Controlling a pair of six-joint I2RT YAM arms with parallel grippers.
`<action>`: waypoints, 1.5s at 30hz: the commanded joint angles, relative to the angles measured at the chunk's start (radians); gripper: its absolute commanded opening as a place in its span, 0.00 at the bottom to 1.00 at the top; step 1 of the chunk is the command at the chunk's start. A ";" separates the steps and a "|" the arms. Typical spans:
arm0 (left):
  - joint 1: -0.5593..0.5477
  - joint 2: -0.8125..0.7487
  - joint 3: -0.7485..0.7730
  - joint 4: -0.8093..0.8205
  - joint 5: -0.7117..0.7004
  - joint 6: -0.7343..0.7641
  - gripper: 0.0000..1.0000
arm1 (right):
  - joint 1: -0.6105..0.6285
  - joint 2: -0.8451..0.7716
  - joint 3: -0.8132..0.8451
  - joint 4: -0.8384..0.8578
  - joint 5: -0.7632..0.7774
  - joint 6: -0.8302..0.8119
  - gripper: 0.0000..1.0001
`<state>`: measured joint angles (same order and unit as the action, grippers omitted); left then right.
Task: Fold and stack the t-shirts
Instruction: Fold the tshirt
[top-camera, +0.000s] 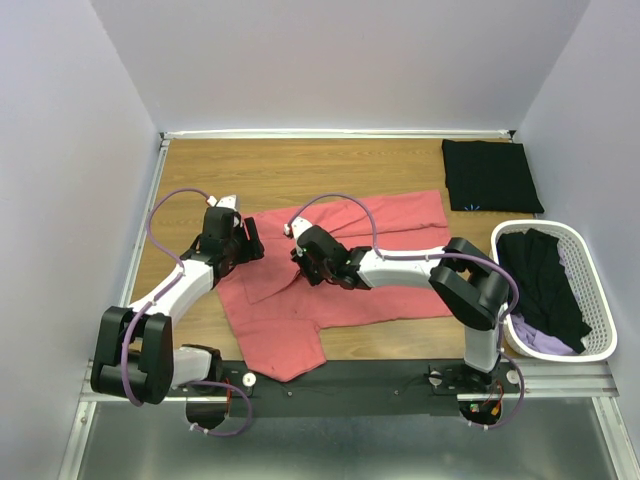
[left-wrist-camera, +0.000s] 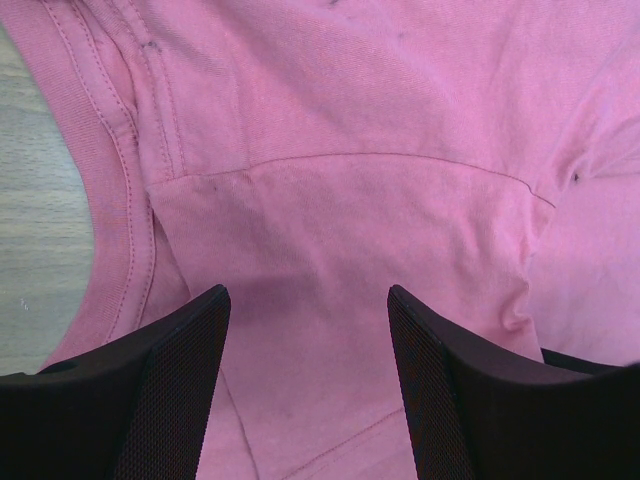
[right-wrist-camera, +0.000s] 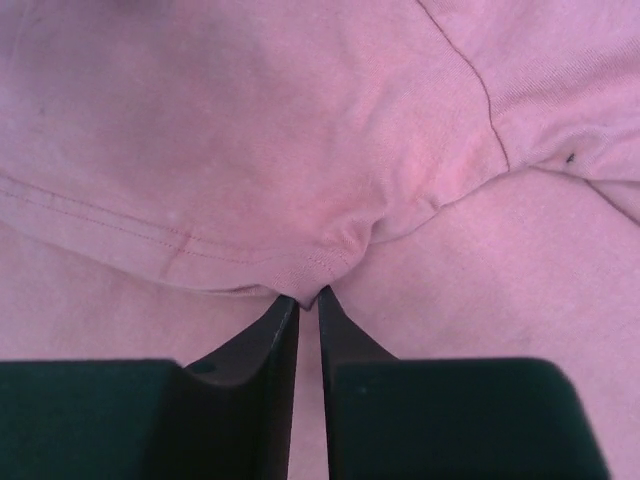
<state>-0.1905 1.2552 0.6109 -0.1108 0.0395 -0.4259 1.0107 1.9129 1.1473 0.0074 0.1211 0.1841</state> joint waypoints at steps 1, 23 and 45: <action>-0.004 0.000 0.026 -0.007 0.014 0.018 0.73 | 0.005 -0.029 0.020 0.023 0.045 -0.031 0.13; -0.004 -0.013 0.026 -0.009 0.013 0.021 0.73 | 0.014 -0.041 0.163 -0.368 0.008 -0.322 0.03; -0.006 -0.037 0.004 -0.042 -0.004 -0.016 0.73 | 0.010 -0.136 0.129 -0.400 -0.126 -0.134 0.34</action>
<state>-0.1909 1.2522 0.6109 -0.1158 0.0391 -0.4164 1.0569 1.8614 1.3056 -0.4416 -0.0036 -0.0864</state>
